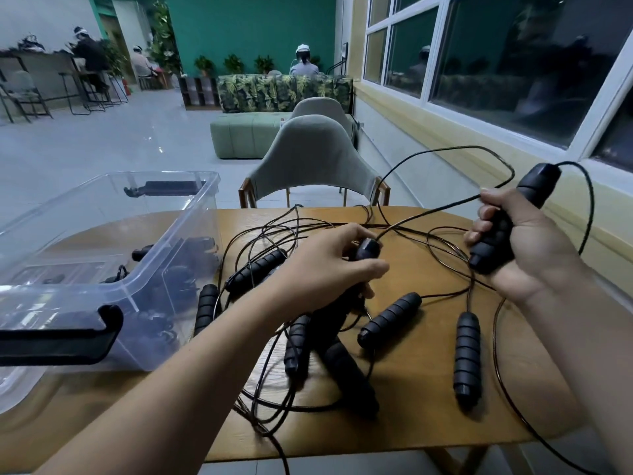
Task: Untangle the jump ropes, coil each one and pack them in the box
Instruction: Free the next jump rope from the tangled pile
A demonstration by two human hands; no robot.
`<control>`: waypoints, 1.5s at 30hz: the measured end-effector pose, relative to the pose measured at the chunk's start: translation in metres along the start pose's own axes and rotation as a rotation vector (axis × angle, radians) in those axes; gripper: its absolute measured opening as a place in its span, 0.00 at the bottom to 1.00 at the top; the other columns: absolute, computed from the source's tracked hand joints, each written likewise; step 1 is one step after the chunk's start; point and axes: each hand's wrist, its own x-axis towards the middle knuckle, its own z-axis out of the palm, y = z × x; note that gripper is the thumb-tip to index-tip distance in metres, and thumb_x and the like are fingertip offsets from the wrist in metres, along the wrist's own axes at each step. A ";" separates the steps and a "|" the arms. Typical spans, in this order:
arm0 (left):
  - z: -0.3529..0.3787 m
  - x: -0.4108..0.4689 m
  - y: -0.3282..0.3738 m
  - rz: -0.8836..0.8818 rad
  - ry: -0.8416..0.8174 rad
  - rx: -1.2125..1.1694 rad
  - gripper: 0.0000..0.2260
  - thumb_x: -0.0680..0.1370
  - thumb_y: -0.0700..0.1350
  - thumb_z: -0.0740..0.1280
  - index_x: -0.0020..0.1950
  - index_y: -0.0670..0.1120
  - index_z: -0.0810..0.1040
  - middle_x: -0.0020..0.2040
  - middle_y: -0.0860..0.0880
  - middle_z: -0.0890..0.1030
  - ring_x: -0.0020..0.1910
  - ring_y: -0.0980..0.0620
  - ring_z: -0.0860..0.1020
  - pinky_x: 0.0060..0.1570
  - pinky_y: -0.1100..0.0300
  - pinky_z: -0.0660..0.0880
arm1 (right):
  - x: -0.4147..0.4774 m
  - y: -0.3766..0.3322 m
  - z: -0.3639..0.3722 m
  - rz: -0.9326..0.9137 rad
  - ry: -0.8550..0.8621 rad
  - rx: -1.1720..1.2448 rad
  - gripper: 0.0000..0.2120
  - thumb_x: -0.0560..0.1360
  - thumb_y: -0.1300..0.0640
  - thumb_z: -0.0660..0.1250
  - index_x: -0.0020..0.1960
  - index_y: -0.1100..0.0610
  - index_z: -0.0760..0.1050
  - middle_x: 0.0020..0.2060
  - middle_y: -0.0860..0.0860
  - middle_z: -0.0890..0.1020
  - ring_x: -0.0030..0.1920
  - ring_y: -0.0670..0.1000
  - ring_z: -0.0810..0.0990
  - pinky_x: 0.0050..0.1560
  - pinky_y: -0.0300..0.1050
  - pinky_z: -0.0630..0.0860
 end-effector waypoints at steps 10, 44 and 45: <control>-0.003 0.005 0.015 -0.078 0.162 -0.376 0.13 0.88 0.50 0.62 0.67 0.42 0.70 0.51 0.40 0.82 0.36 0.44 0.83 0.29 0.56 0.77 | -0.031 0.042 0.023 0.201 -0.184 -0.301 0.15 0.79 0.47 0.74 0.54 0.58 0.79 0.34 0.49 0.77 0.31 0.48 0.73 0.36 0.42 0.73; 0.035 0.015 -0.009 -0.104 0.501 -0.439 0.22 0.73 0.68 0.66 0.59 0.55 0.75 0.56 0.47 0.85 0.58 0.45 0.85 0.63 0.37 0.80 | -0.083 0.065 0.056 -0.216 -0.479 -1.139 0.52 0.69 0.49 0.82 0.82 0.35 0.53 0.63 0.42 0.83 0.58 0.45 0.84 0.56 0.51 0.83; 0.036 0.015 -0.008 -0.101 0.504 -0.399 0.20 0.74 0.67 0.65 0.59 0.56 0.74 0.56 0.48 0.85 0.58 0.47 0.85 0.63 0.38 0.79 | -0.083 0.064 0.056 -0.220 -0.459 -1.240 0.59 0.68 0.47 0.82 0.85 0.38 0.45 0.69 0.44 0.79 0.61 0.47 0.82 0.57 0.49 0.81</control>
